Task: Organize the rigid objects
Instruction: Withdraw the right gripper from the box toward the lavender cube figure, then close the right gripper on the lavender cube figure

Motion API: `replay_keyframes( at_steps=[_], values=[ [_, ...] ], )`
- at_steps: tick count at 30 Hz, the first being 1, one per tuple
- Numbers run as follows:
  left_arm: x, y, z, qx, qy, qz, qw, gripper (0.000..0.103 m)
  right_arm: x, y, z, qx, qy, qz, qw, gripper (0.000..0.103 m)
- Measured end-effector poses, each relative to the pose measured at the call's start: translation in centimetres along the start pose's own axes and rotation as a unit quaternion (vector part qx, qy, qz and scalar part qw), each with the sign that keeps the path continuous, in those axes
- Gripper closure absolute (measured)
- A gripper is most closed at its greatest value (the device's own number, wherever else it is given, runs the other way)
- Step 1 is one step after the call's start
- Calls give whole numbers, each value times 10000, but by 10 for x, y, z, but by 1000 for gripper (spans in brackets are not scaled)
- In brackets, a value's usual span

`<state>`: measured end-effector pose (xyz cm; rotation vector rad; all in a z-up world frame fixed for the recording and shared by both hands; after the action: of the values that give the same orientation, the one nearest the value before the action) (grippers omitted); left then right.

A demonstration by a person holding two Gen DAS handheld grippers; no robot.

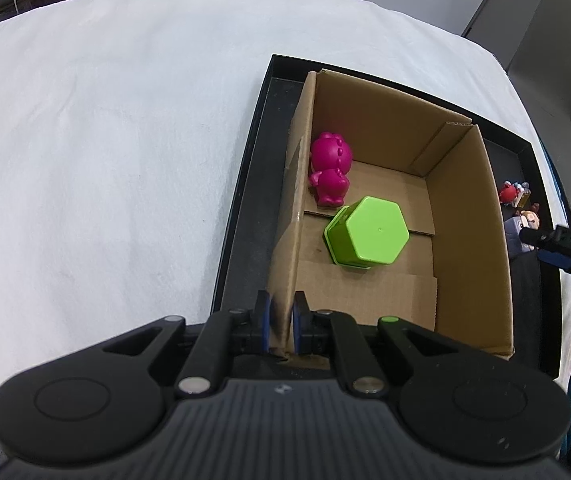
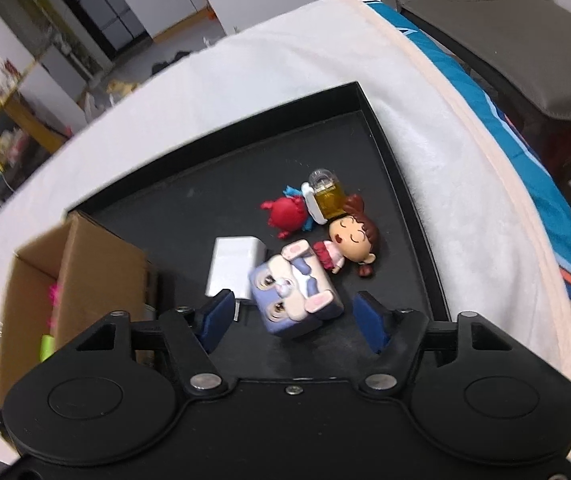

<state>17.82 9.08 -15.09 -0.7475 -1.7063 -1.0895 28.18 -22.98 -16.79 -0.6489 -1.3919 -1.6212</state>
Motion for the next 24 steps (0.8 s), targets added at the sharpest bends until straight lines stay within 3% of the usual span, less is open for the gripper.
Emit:
replay_keyframes(
  at_steps=[4,24],
  values=[
    [0,0,-1,-23,4,0,10000,93,-11,-4,7,306,-172,115,9993,55],
    [0,0,-2,67,77,-10,9999,93,7,-25,3,-44,-77,545,9985,55]
  ],
)
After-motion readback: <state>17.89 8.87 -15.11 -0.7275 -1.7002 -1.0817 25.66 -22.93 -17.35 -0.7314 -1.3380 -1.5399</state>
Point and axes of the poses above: each gripper's, at about its wrist camera, not at the fingertips, and x roughly against the way its jaws point, z to its left, y to its top, the point moved 2 cm from there along -x, roughly the way its jaws point, and after that the axes turned 7 degrees about x, right-handed, at the moved point
